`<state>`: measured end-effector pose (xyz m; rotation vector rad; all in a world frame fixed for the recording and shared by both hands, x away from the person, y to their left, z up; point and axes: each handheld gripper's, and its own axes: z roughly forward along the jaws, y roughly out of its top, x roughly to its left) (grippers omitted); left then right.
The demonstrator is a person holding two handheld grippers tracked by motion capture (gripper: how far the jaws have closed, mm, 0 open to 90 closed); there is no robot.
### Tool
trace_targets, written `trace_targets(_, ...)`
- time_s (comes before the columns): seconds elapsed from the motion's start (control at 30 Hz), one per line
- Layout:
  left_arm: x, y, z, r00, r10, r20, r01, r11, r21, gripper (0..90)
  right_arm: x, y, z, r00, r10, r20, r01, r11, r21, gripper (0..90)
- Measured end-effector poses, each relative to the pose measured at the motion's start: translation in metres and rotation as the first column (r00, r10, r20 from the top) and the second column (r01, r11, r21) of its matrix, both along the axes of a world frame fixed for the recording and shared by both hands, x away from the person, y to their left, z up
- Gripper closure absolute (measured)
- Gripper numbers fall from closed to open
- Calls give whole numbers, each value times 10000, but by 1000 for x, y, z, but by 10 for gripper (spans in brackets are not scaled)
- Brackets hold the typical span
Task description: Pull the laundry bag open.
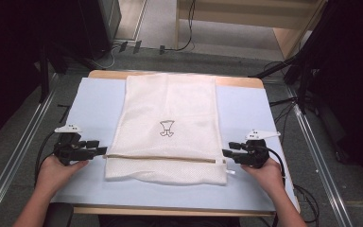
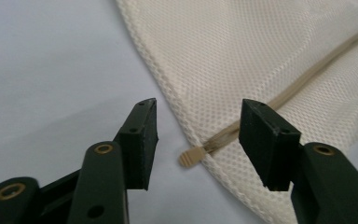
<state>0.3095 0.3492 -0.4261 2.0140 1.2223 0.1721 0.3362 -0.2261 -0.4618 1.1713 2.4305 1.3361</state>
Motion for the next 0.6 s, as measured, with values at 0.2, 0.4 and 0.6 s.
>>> trace_targets(0.2, 3, 9, -2, 9987, 494, 112, -497, 9985, 239, 415, 4, -9, -4, 9979, -638, 137, 639, 9979, -88, 411)
trace_targets(0.4, 8, 16, -5, 9946, 1022, 204, -1030, 9938, 425, 389, 7, -18, -8, 9928, -1197, 19, 1197, 9927, -156, 399)
trace_targets(0.6, 11, 18, -6, 9926, 1202, 197, -1211, 9908, 611, 373, 8, -23, -11, 9888, -1485, -140, 1482, 9888, -192, 384)
